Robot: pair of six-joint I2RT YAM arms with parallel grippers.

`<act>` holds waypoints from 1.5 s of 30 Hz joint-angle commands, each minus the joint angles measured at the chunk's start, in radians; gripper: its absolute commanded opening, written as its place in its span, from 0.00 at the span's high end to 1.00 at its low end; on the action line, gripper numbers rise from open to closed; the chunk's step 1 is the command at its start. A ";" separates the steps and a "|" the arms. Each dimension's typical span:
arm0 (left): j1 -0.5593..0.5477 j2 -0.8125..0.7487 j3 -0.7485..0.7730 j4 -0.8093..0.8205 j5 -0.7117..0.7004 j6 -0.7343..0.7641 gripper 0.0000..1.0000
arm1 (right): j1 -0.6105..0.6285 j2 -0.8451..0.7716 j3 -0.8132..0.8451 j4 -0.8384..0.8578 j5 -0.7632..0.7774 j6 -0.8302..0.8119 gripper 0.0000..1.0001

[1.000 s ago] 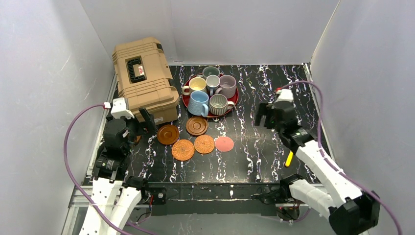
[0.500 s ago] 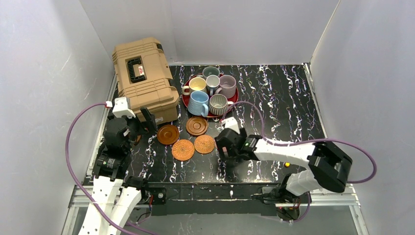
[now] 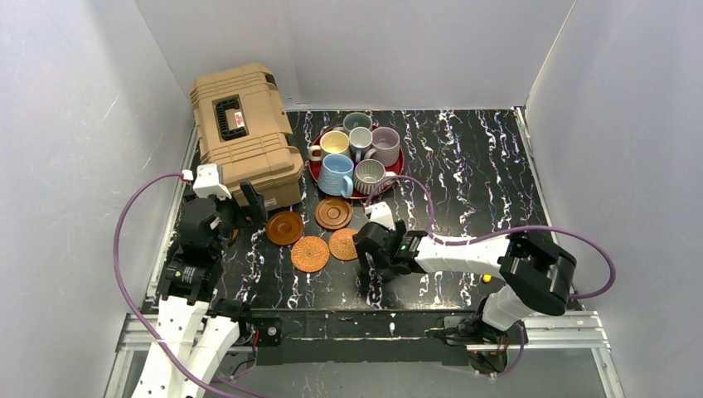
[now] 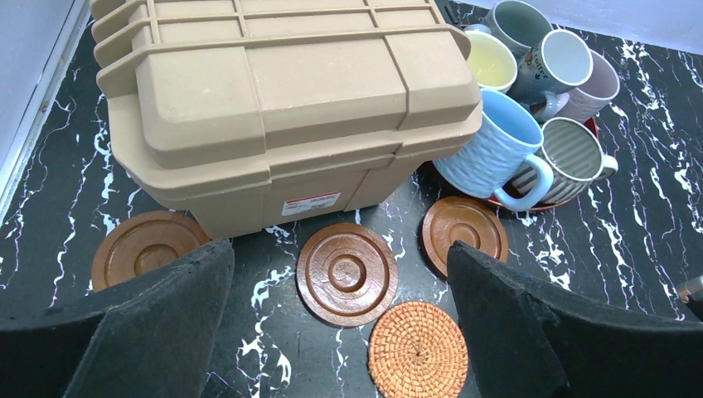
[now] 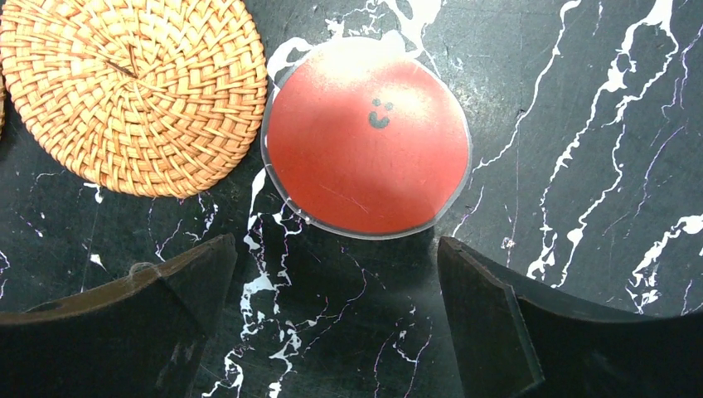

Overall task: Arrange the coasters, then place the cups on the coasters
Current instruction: Move the coaster to the center of the board.

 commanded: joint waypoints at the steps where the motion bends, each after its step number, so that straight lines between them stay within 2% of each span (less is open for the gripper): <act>1: -0.001 0.000 0.006 -0.018 0.006 0.011 0.01 | 0.002 0.010 0.026 0.019 0.027 0.062 0.00; 17: -0.001 -0.003 0.003 -0.018 0.007 0.010 0.00 | -0.037 0.028 -0.010 0.009 0.068 0.182 0.00; 22: -0.001 -0.004 0.002 -0.016 0.015 0.011 0.01 | -0.041 0.044 -0.003 0.020 0.092 0.163 0.00; 32: -0.001 -0.003 0.002 -0.015 0.024 0.013 0.01 | -0.045 0.089 0.000 0.094 0.038 0.131 0.00; 45: -0.001 -0.004 0.002 -0.018 0.018 0.012 0.01 | -0.116 0.090 0.006 -0.041 0.160 0.142 0.00</act>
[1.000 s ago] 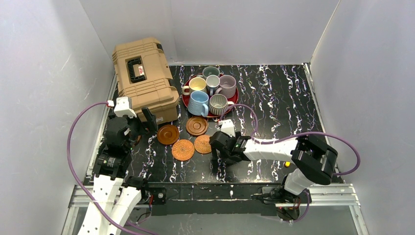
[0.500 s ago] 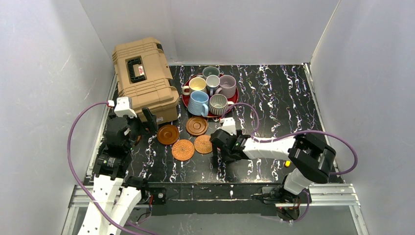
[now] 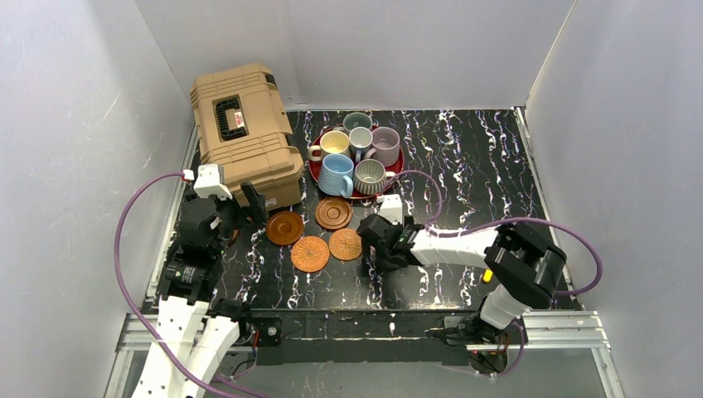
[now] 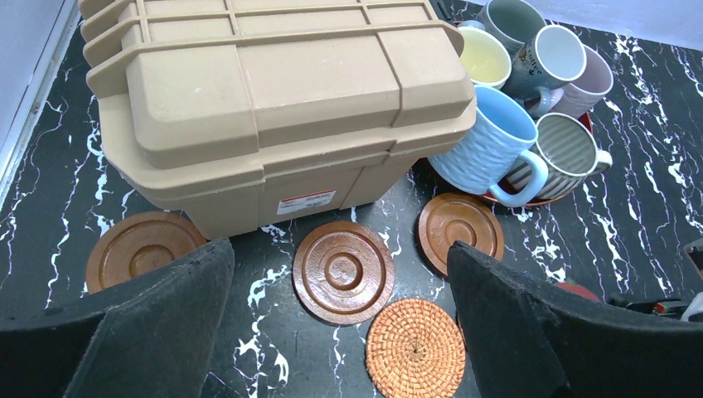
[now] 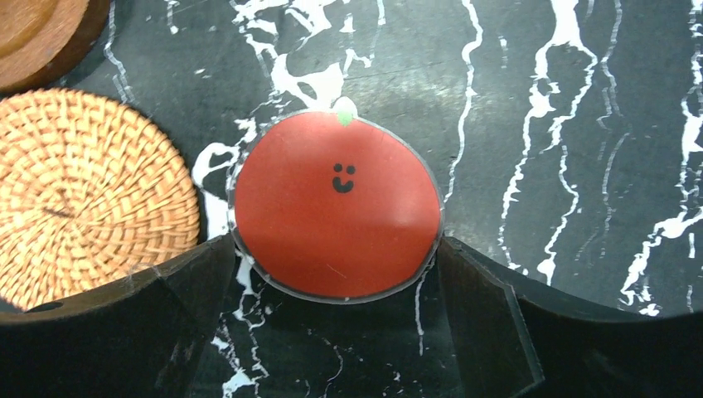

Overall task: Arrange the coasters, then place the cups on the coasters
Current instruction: Move the coaster to the center of the board.

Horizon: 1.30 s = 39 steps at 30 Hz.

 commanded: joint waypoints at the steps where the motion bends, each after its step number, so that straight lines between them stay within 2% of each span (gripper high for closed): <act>1: -0.001 -0.005 0.002 -0.017 0.000 0.010 0.01 | -0.052 0.012 -0.005 -0.106 0.062 -0.004 0.00; 5: -0.001 -0.007 0.000 -0.018 -0.005 0.010 0.01 | -0.139 -0.041 -0.059 -0.091 0.037 -0.031 0.05; 12: -0.002 -0.012 0.000 -0.019 -0.010 0.012 0.01 | -0.369 -0.135 -0.122 -0.060 -0.036 -0.123 0.04; 19: -0.001 -0.023 -0.002 -0.019 -0.013 0.012 0.01 | -0.543 -0.134 -0.105 -0.022 -0.119 -0.218 0.03; 31: -0.001 -0.034 -0.003 -0.019 -0.015 0.010 0.01 | -0.555 -0.275 -0.098 -0.084 -0.263 -0.276 0.01; 35: -0.001 -0.033 -0.003 -0.019 -0.013 0.009 0.01 | -0.554 -0.254 -0.077 -0.099 -0.232 -0.288 0.02; 39: -0.001 -0.033 -0.003 -0.021 -0.014 0.009 0.01 | -0.548 -0.204 -0.031 -0.097 -0.243 -0.312 0.08</act>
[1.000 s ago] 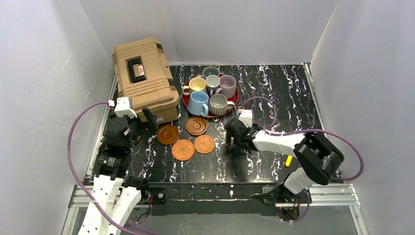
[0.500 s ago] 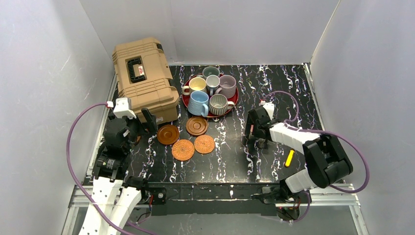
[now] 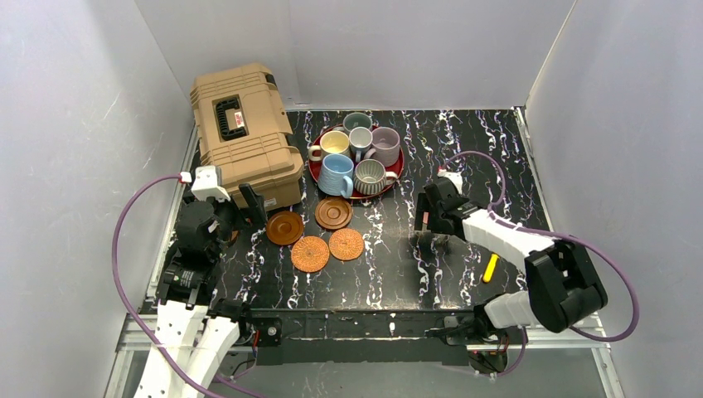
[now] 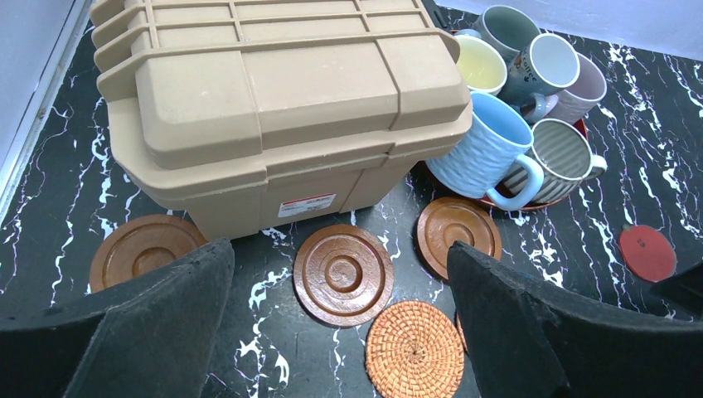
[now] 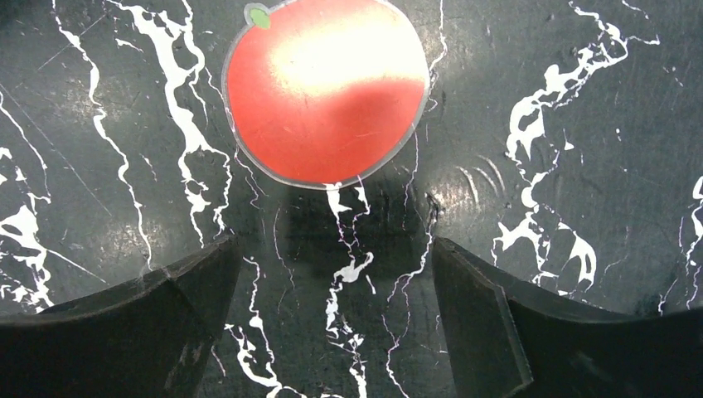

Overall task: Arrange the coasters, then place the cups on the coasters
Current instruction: Move the coaster to the center of the board.

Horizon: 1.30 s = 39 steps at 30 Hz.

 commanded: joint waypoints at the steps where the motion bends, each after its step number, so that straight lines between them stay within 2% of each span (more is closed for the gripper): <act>1: -0.001 -0.006 -0.003 -0.016 -0.012 0.008 0.01 | 0.007 0.057 0.079 -0.018 -0.003 -0.032 0.09; 13: -0.001 -0.010 -0.004 -0.018 -0.015 0.010 0.01 | 0.007 0.209 0.120 0.007 0.021 -0.017 0.11; 19: -0.001 -0.015 -0.003 -0.018 -0.020 0.010 0.01 | 0.001 0.268 0.159 0.001 0.045 -0.012 0.18; 28: -0.001 -0.021 -0.004 -0.019 -0.029 0.013 0.01 | -0.070 0.348 0.191 0.048 -0.017 -0.041 0.21; 39: -0.001 -0.019 -0.001 -0.022 -0.037 0.017 0.01 | -0.138 0.520 0.339 0.043 -0.030 -0.093 0.23</act>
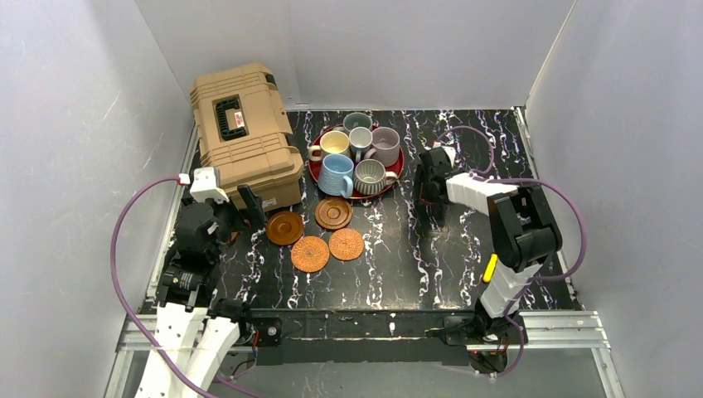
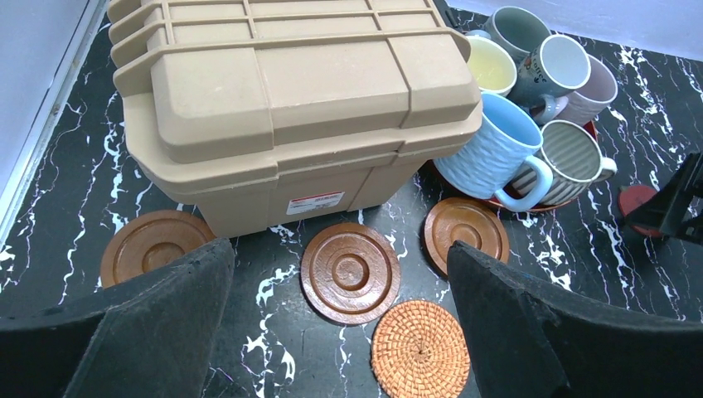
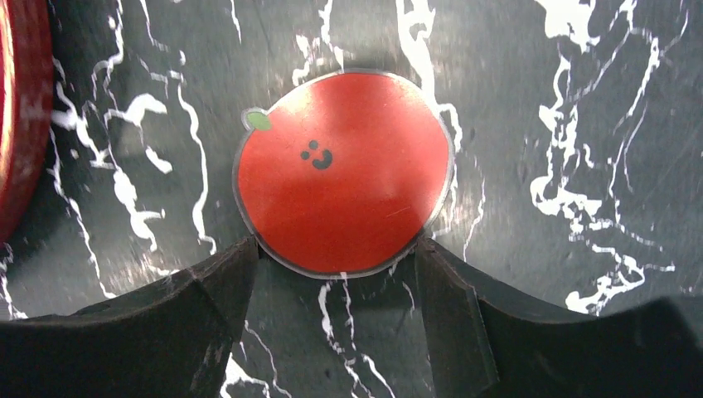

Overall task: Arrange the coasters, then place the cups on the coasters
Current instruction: Move the coaster to the center of the board.

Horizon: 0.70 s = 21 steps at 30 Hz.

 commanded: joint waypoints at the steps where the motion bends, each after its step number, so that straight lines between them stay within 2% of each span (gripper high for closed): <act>1: -0.001 -0.007 -0.001 -0.007 -0.017 0.016 0.01 | -0.020 0.119 0.042 -0.058 0.000 -0.038 0.23; 12: -0.001 -0.008 -0.003 0.004 0.009 0.025 0.01 | -0.079 0.320 0.272 -0.095 -0.060 -0.093 0.26; 21: -0.001 -0.006 -0.004 0.007 0.017 0.028 0.01 | -0.114 0.432 0.390 -0.112 -0.126 -0.110 0.25</act>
